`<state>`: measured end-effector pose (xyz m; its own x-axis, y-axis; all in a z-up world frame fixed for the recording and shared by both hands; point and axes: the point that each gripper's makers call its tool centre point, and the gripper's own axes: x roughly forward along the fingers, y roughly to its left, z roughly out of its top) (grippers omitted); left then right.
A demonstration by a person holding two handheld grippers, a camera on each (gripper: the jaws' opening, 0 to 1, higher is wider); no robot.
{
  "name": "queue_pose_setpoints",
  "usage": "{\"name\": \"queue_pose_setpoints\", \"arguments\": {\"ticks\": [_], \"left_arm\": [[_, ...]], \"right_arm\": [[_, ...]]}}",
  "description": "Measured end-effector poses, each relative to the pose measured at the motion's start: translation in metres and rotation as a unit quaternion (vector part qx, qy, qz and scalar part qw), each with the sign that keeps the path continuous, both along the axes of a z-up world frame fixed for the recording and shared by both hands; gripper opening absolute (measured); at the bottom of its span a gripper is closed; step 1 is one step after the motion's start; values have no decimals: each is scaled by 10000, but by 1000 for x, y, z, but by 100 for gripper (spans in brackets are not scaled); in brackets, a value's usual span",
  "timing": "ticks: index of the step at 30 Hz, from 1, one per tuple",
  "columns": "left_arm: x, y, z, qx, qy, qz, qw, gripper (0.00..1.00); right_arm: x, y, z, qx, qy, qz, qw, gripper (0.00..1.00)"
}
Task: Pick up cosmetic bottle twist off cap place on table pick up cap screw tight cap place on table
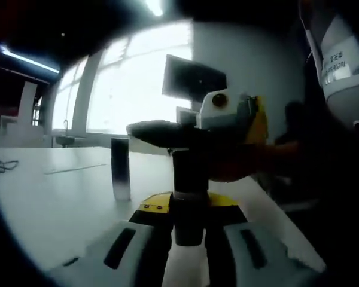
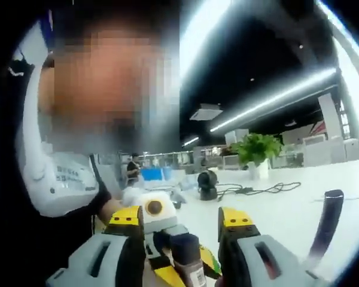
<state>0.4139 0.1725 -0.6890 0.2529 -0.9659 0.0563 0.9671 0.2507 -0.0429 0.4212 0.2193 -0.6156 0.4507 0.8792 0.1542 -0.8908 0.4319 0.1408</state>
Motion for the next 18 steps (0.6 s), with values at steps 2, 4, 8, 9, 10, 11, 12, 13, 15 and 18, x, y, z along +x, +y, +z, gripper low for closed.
{"name": "queue_pose_setpoints", "arguments": {"ticks": [2, 4, 8, 9, 10, 11, 12, 13, 15, 18], "left_arm": [[0, 0, -1, 45, -62, 56, 10000, 10], [1, 0, -1, 65, -86, 75, 9999, 10], [2, 0, -1, 81, -102, 103, 9999, 10], [1, 0, -1, 79, -102, 99, 9999, 10], [1, 0, -1, 79, -106, 95, 9999, 10], [1, 0, -1, 90, -130, 109, 9998, 10], [1, 0, -1, 92, -134, 114, 9998, 10], [1, 0, -1, 95, -134, 110, 9998, 10], [2, 0, -1, 97, -141, 122, 9998, 10], [2, 1, -2, 108, -138, 140, 9997, 10]], "right_arm": [[4, -7, -1, -79, -72, -395, 9992, 42], [6, -9, -3, -166, -131, -607, 9979, 42], [5, -10, -15, -588, -160, -1114, 9919, 41], [5, -9, -16, -760, -305, -1252, 9887, 40], [5, -9, -20, -978, -339, -1382, 9850, 40], [3, -4, -17, -989, -457, -1408, 9840, 40], [0, -1, -17, -907, -333, -1419, 9851, 39], [-1, 1, -16, -895, -336, -1422, 9852, 39], [1, -5, -18, -1070, -436, -1648, 9795, 38], [2, -5, -23, -962, -194, -1860, 9776, 36]]}}
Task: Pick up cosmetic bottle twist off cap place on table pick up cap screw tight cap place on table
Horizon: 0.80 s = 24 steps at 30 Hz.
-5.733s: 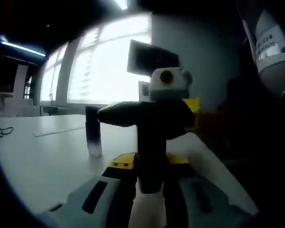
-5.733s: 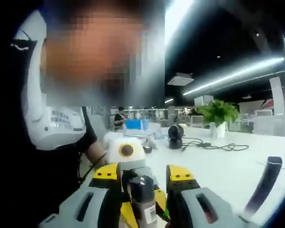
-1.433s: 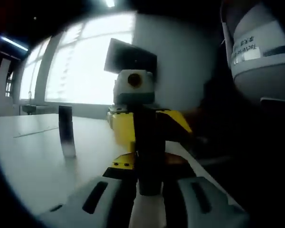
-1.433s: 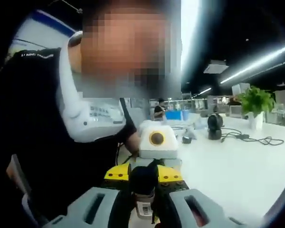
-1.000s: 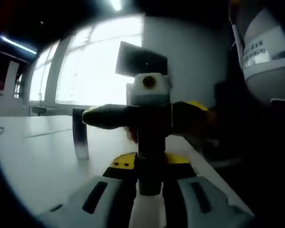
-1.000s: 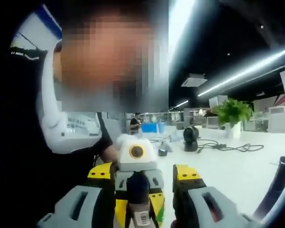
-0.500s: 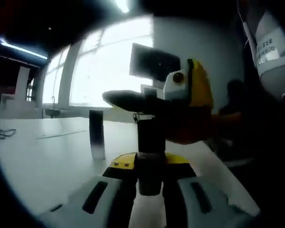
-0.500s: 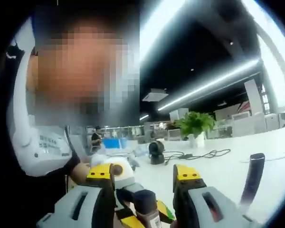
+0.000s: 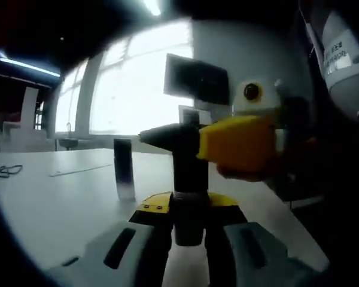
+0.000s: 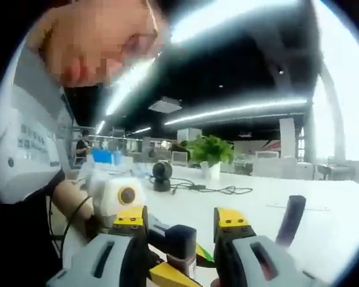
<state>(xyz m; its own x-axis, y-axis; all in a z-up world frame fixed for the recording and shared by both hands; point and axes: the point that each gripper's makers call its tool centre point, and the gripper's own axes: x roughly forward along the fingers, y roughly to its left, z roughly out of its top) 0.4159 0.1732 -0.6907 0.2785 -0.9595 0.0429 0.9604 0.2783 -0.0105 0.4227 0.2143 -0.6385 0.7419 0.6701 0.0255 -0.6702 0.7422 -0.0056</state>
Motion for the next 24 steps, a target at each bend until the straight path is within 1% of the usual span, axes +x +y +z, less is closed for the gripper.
{"name": "queue_pose_setpoints", "arguments": {"ticks": [2, 3, 4, 5, 6, 7, 8, 9, 10, 11, 12, 13, 14, 15, 16, 18, 22, 24], "left_arm": [[0, 0, 0, -1, -3, 13, 10000, 10], [1, 0, 0, 8, -11, 30, 10000, 10], [1, 0, 0, 12, -10, 33, 10000, 10], [2, 1, 0, 15, -12, 50, 10000, 10], [2, 1, -1, 19, -13, 71, 10000, 10], [2, 1, -1, 20, -3, 76, 10000, 10], [3, 1, -1, 29, -3, 88, 10000, 10], [4, 1, -2, 43, -2, 118, 9999, 10], [5, 1, -3, 89, -23, 170, 9998, 10], [6, 1, -4, 124, -38, 208, 9997, 10], [6, 1, -5, 140, -42, 212, 9997, 10], [6, 1, -4, 141, -54, 202, 9997, 10], [5, 1, -4, 140, -69, 204, 9997, 10], [6, 1, -4, 148, -96, 220, 9996, 10], [5, 1, -4, 155, -102, 220, 9996, 10], [6, 2, -4, 174, -125, 241, 9995, 10], [7, 2, -7, 263, -181, 320, 9990, 10], [7, 1, -8, 319, -244, 343, 9986, 10]], "right_arm": [[1, -2, -1, 41, 48, -116, 9999, 35], [4, -7, -3, -15, 62, -309, 9995, 34], [5, -10, -2, -135, -60, -455, 9989, 33], [5, -12, -1, -111, -67, -669, 9977, 33], [5, -14, -2, -216, -94, -831, 9963, 32], [3, -15, -7, -348, -19, -1018, 9942, 31], [1, -10, -6, -295, -11, -1043, 9941, 30], [1, -11, -7, -289, 22, -1181, 9926, 29], [0, -12, -11, -353, 105, -1260, 9913, 28], [0, -8, -11, -371, 94, -1246, 9915, 28], [1, -14, -14, -511, 91, -1419, 9885, 27], [1, -10, -16, -492, 135, -1382, 9891, 25], [1, -12, -17, -403, 211, -1447, 9884, 25], [2, -13, -18, -194, 343, -1519, 9876, 25], [3, -14, -18, -177, 364, -1517, 9876, 24], [4, -16, -19, -248, 373, -1560, 9867, 20], [4, -13, -20, -270, 428, -1557, 9865, 18], [4, -10, -22, -381, 407, -1595, 9856, 17]]}}
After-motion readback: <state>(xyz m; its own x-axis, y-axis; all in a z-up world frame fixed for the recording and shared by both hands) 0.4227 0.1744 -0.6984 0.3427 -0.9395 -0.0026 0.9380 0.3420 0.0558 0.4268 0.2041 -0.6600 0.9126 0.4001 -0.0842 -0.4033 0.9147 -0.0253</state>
